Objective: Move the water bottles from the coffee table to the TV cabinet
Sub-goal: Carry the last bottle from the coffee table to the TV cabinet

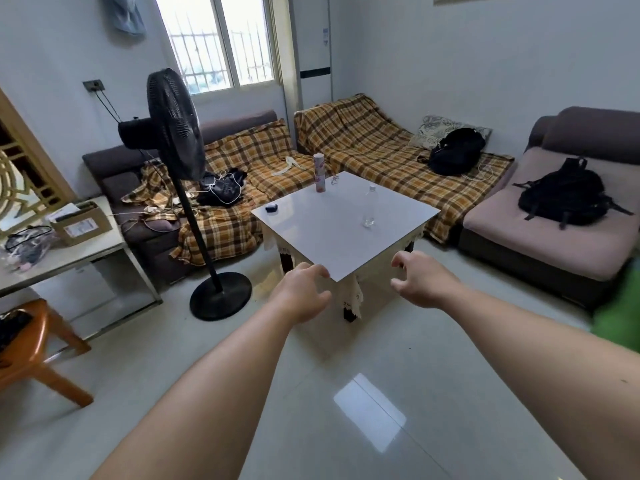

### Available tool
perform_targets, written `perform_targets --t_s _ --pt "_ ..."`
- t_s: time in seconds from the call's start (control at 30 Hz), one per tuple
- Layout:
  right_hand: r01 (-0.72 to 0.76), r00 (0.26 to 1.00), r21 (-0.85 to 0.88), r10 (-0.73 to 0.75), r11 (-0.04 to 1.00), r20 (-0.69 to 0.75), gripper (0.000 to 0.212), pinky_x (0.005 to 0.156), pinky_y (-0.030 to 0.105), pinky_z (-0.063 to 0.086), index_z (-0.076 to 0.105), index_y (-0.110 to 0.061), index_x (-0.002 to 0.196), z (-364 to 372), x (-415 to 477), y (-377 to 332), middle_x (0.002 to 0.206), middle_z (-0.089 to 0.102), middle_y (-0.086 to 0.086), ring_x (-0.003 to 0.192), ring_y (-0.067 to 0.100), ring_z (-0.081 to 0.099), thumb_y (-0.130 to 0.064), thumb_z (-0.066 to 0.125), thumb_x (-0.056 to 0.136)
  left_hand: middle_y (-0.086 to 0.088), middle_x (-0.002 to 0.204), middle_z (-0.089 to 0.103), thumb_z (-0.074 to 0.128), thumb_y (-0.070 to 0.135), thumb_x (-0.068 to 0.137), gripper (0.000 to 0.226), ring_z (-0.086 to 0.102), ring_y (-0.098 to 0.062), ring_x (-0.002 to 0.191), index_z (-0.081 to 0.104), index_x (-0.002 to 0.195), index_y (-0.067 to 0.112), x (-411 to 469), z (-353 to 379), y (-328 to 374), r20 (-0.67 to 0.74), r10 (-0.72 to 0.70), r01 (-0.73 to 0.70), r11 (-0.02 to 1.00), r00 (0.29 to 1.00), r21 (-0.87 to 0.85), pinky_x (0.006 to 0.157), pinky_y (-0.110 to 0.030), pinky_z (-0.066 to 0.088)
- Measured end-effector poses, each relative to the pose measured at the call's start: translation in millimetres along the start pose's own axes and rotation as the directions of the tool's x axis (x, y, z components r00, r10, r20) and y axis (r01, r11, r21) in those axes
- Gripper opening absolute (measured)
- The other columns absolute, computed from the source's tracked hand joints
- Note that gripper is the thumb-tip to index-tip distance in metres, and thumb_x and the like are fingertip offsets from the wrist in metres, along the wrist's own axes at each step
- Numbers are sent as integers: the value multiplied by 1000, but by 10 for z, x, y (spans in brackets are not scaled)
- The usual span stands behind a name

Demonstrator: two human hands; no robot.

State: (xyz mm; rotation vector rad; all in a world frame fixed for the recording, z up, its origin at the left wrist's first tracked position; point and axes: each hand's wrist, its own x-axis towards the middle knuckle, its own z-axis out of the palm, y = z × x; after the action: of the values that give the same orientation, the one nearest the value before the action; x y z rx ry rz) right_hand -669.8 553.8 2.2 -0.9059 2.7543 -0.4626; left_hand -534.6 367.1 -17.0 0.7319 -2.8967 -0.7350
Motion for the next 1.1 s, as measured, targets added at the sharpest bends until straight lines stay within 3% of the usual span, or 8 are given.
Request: perform_targets --t_s 0.1,0.37,0.63,0.83,1.1 --pt "-18 1000 1 18 1000 -1 42 95 37 48 52 -19 128 -106 664 -203 129 51 9 113 27 55 -33 57 88 6 120 52 52 37 86 37 55 -18 106 54 122 33 696 -239 -162 -9 29 -29 999 1000 -15 84 -42 56" --pt "-16 1000 -45 16 999 -7 45 99 38 46 49 -21 132 -266 2185 -625 136 50 7 120 24 53 -31 58 88 4 132 49 53 37 87 41 55 -19 112 50 128 34 2334 -655 -438 55 60 -61 998 997 16 89 -39 53" --pt "-37 999 -75 37 997 9 43 96 40 49 49 -23 131 -293 3568 -383 132 51 7 116 25 54 -33 57 89 4 136 48 55 39 87 42 54 -21 117 50 128 34 3670 -596 -472 109 66 -71 997 992 40 94 -42 52" --pt "-2 998 -41 4 999 57 43 97 40 48 49 -23 131 -360 4699 -135 141 46 6 121 25 52 -33 57 90 2 135 48 54 36 89 41 52 -21 120 49 130 31 4668 -603 -403 134 31 -40 997 991 69 96 -41 50" --pt "-32 994 -94 42 995 99 42 97 39 46 49 -23 131 -362 5779 193 143 43 6 123 26 50 -33 57 91 0 129 49 55 36 88 40 54 -25 113 50 128 30 5870 -343 -476 174 13 -13 1000 985 -5 92 -45 53"
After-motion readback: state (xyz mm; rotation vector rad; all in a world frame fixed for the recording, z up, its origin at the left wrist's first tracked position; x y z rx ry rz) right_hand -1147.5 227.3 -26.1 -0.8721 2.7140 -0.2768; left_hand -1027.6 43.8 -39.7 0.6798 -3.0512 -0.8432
